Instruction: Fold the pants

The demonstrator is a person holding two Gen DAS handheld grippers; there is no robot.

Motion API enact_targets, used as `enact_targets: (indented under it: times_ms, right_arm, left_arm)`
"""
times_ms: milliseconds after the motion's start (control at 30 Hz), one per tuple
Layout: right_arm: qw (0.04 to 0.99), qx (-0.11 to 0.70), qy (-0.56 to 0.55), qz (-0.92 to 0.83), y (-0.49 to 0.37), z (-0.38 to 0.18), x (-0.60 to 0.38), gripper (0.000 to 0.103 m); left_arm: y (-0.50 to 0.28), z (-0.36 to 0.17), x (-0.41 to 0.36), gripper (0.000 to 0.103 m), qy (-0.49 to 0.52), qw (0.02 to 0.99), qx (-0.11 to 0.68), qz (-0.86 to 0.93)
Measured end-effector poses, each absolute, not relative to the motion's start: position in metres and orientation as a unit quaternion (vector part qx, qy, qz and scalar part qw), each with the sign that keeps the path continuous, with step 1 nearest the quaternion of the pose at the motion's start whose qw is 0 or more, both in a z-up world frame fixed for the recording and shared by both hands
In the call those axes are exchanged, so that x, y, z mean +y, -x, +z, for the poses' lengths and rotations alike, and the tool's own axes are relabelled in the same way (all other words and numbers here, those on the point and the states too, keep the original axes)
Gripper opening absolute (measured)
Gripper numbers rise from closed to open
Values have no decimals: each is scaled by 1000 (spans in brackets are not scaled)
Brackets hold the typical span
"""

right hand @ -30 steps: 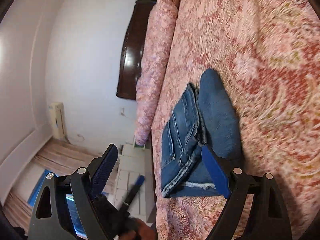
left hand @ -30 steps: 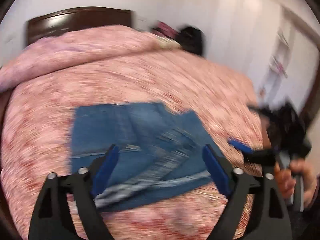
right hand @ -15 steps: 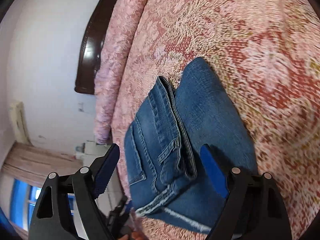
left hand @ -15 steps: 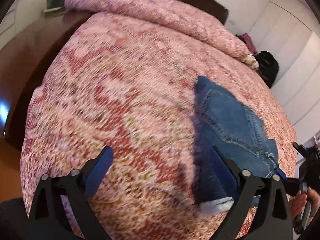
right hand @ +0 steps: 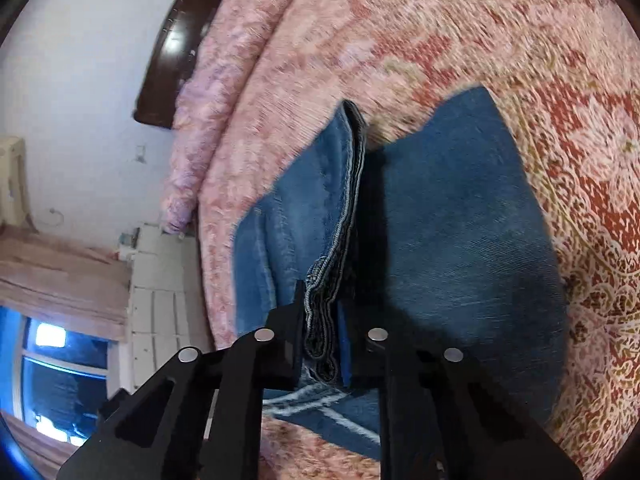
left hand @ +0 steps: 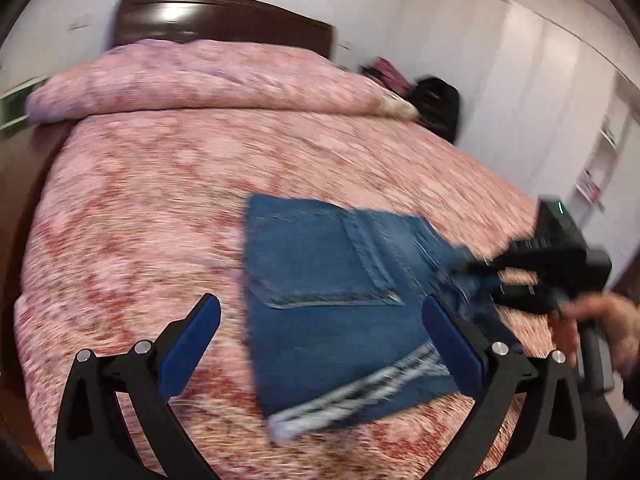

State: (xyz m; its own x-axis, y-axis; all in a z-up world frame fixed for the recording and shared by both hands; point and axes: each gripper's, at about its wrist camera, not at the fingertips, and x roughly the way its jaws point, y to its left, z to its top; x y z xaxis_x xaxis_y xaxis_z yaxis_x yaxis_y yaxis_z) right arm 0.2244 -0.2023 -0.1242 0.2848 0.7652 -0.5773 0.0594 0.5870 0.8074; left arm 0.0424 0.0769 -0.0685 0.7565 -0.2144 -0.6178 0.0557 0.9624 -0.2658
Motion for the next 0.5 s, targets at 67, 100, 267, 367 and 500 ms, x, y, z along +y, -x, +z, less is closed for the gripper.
enact_targets:
  times_ms: [67, 100, 267, 367, 500]
  right_arm:
    - [704, 527, -394, 270, -225, -109, -200, 12]
    - [706, 519, -390, 282, -223, -99, -198, 11]
    - [715, 490, -380, 324, -214, -62, -200, 11]
    - [719, 482, -384, 322, -198, -59, -223, 11]
    - [723, 488, -402, 279, -188, -83, -254, 11]
  left_arm:
    - [-49, -72, 69, 101, 111, 924, 354, -91]
    - [-51, -71, 65, 101, 111, 922, 357, -98]
    - [-68, -66, 52, 101, 123, 907, 376, -147]
    - [-73, -66, 40, 101, 131, 890, 393, -192]
    - [-75, -74, 21, 101, 102, 878, 416, -215]
